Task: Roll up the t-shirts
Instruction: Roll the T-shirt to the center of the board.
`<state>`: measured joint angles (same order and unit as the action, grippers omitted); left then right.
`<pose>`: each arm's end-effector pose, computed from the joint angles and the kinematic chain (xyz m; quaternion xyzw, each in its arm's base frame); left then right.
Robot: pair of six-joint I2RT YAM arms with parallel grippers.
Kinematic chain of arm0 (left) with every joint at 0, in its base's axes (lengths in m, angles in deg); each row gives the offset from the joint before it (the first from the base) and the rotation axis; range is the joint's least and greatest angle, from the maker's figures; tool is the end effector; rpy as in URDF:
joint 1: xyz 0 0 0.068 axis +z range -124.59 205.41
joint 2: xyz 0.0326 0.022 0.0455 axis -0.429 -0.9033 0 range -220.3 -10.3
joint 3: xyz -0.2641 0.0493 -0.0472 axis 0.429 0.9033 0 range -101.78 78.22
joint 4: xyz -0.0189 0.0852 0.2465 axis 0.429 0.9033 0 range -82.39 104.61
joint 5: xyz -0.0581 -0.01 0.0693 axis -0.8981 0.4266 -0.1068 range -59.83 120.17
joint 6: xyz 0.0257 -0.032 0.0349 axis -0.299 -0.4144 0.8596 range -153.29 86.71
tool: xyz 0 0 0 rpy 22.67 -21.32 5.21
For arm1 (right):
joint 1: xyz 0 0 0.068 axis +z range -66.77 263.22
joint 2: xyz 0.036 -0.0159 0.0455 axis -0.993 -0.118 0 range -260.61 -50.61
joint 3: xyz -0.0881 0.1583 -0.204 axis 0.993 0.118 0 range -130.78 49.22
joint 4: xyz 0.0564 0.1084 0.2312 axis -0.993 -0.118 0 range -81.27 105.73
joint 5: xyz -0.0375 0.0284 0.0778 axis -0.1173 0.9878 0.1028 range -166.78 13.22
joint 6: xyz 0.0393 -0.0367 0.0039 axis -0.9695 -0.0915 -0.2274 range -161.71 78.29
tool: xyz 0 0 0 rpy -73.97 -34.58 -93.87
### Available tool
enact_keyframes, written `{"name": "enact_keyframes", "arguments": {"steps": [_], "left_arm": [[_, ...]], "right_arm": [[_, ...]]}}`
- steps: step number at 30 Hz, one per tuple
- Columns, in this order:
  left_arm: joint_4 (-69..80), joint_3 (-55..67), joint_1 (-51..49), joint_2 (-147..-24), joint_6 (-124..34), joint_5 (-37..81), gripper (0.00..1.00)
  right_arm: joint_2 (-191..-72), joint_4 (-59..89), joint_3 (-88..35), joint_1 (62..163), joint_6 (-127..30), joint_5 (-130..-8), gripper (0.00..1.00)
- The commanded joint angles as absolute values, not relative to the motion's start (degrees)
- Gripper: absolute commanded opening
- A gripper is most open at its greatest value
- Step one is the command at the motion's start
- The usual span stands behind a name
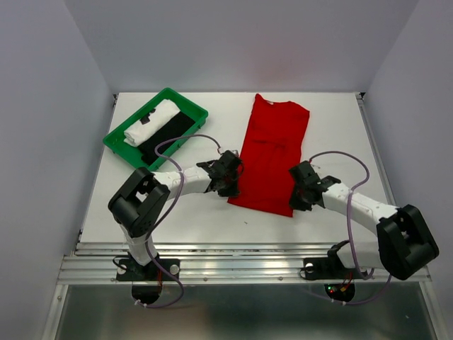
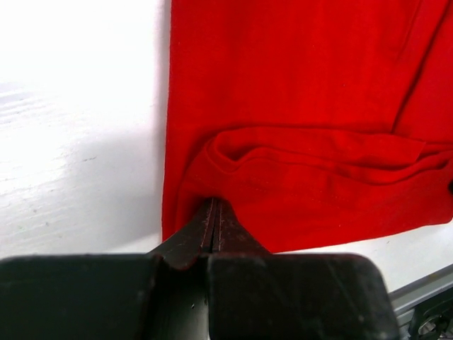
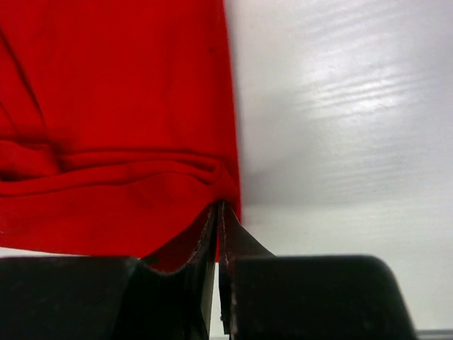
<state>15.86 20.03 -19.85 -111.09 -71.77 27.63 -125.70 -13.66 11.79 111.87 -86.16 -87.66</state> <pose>0.2520 -0.2565 0.1661 0.0630 0.9399 -0.2391 0.2355 0.2010 0.1021 0.1660 0.1528 0.9637 0.0434 0.2144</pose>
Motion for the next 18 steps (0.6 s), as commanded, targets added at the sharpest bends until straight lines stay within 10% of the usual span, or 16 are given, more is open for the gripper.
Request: {"name": "enact_keyframes", "arguments": {"steps": [1, 5, 14, 18], "left_arm": [[21.8, 20.9, -19.7, -106.9, -69.9, 29.0, 0.01], [22.5, 20.6, -19.7, -101.6, -69.9, 29.0, 0.05], [21.8, 25.6, -19.0, -96.8, -71.5, 29.0, 0.48], [19.2, 29.3, -18.5, -97.7, -72.0, 27.5, 0.5]], "right_arm": [[-120.4, -19.9, 10.7, 112.5, -87.3, -89.1, 0.16], [-115.3, -22.8, 9.2, 112.5, -88.6, -88.9, 0.35], [-109.3, -17.2, 17.5, 112.5, -95.1, -80.8, 0.5], [-108.6, -14.0, 20.6, 112.5, -98.0, -79.6, 0.5]]}}
